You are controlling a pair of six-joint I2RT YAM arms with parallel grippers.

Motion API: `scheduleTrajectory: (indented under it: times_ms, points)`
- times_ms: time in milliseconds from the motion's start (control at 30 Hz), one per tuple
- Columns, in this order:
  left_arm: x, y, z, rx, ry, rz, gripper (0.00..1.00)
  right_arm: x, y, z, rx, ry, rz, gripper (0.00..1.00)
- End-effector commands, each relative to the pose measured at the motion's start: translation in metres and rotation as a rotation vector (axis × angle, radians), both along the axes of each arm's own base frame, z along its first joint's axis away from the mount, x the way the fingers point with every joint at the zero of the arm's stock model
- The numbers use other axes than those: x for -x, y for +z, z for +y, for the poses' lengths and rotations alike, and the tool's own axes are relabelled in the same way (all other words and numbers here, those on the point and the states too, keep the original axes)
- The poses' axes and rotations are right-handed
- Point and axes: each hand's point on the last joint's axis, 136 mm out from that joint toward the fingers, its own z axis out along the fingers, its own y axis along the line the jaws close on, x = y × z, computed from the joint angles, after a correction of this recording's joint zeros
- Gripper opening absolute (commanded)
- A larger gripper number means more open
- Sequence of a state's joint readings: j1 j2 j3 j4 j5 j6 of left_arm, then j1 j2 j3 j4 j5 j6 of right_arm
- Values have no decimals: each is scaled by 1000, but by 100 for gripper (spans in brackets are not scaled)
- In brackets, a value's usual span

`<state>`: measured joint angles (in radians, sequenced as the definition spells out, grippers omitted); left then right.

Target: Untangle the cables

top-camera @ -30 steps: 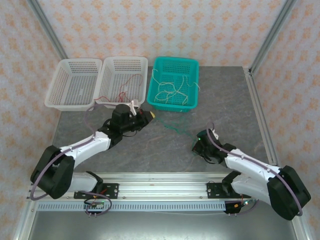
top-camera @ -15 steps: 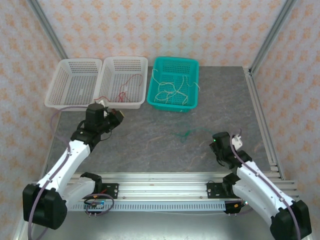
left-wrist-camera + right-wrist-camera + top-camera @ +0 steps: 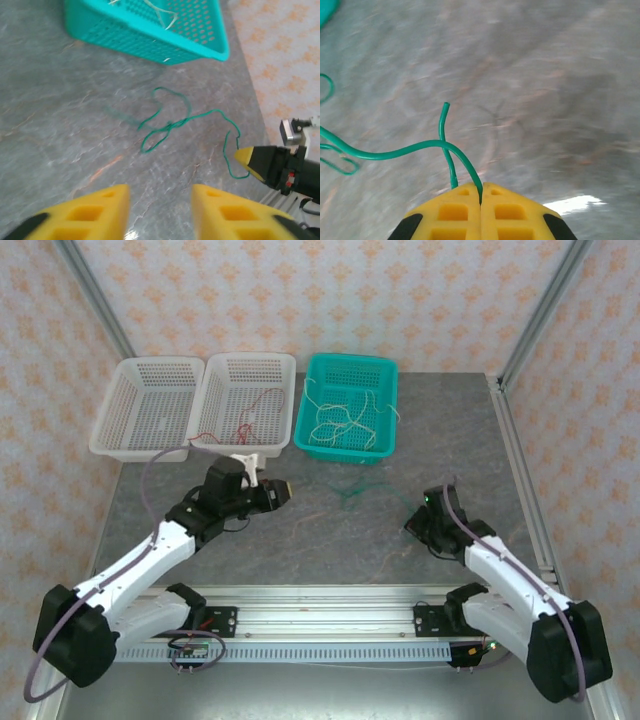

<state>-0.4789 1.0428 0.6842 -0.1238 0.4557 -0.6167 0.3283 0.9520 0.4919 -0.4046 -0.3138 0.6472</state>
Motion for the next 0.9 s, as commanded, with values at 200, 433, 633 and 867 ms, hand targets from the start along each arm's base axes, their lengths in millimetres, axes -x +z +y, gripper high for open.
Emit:
scheduleTrajectory:
  times_ms: [200, 433, 633, 867]
  points:
    - [2, -16, -40, -149, -222, -157, 61, -11, 48, 53, -147, 220, -149, 0]
    - [9, -66, -69, -208, -324, -115, 81, -12, 57, 70, -168, 274, -128, 0]
    - [-18, -87, -65, -393, -191, -98, 93, -8, 59, 90, -242, 328, -107, 0]
    - [-40, -140, 35, -674, 288, 78, 43, -17, 77, 47, -181, 92, -162, 0]
